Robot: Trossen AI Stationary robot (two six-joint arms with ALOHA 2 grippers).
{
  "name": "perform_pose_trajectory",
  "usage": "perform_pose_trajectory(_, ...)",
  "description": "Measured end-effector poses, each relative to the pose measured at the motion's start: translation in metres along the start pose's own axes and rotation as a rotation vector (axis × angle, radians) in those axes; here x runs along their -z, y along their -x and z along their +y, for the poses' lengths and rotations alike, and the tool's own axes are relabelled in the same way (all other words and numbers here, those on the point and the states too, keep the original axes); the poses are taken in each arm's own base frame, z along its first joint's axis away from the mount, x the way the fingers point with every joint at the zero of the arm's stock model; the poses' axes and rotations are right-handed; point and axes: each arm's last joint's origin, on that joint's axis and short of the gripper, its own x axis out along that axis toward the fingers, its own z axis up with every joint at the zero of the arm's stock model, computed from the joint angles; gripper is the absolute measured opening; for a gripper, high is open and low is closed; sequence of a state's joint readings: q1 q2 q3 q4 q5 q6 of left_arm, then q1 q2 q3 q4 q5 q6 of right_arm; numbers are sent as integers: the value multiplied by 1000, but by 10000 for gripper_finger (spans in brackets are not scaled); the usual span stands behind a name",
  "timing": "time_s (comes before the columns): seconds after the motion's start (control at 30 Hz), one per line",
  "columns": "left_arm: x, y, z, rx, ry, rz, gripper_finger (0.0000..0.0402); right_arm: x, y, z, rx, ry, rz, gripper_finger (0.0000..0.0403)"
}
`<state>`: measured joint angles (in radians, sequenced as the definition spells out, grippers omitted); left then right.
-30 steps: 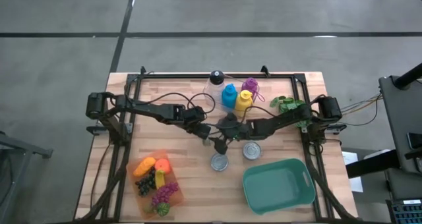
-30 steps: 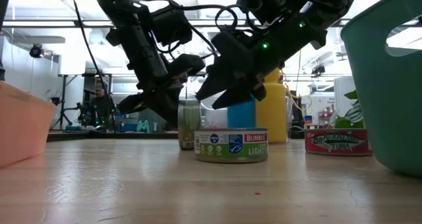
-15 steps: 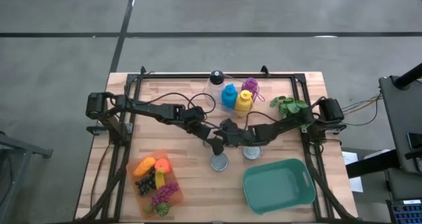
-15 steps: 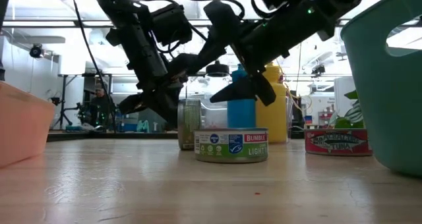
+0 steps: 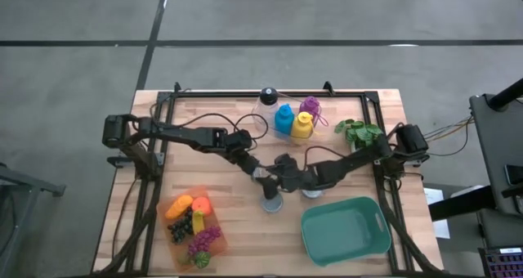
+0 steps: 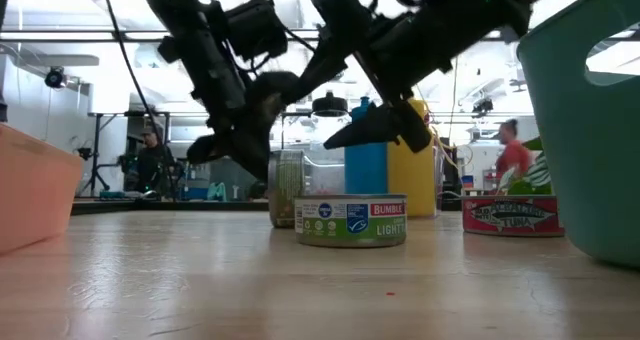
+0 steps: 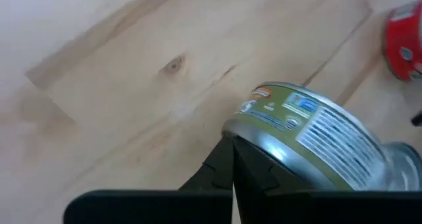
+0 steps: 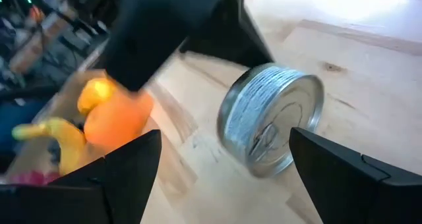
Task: Pick & Place Food Item
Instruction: Put the top green tuna can into the green bin
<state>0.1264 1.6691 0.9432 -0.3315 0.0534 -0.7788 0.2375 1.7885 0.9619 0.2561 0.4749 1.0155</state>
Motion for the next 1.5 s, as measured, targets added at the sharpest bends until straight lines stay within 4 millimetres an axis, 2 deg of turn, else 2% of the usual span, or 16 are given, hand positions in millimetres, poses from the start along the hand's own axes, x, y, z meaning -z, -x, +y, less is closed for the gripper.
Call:
perform_pose_trajectory(0.23, -11, 37, 3, 8, -87, -113, 1, -13, -1, 31, 161, 152, -23, 329)
perform_pose_trajectory(0.4, -15, 69, 9, -20, -112, -205, 1, -15, -16, 49, 206, 76, -17, 329)
perform_pose_trajectory(0.57, -14, 102, 14, -38, -157, -287, 1, -15, -37, 56, 267, 33, 2, 329)
perform_pose_trajectory(0.73, -10, 133, 18, -36, -223, -373, 1, -21, -50, 60, 409, 14, 41, 329)
perform_pose_trajectory(0.87, -5, 152, 20, -38, -245, -429, 1, -25, -61, 68, 482, 12, 61, 329)
perform_pose_trajectory(1.03, -1, 163, 23, -40, -242, -453, 1, -27, -72, 79, 524, 45, 79, 329)
perform_pose_trajectory(1.23, 3, 163, 27, -75, -244, -412, 1, -29, -80, 88, 545, 82, 106, 329)
perform_pose_trajectory(1.5, 4, 162, 28, -94, -243, -402, 1, -33, -74, 88, 589, 75, 81, 329)
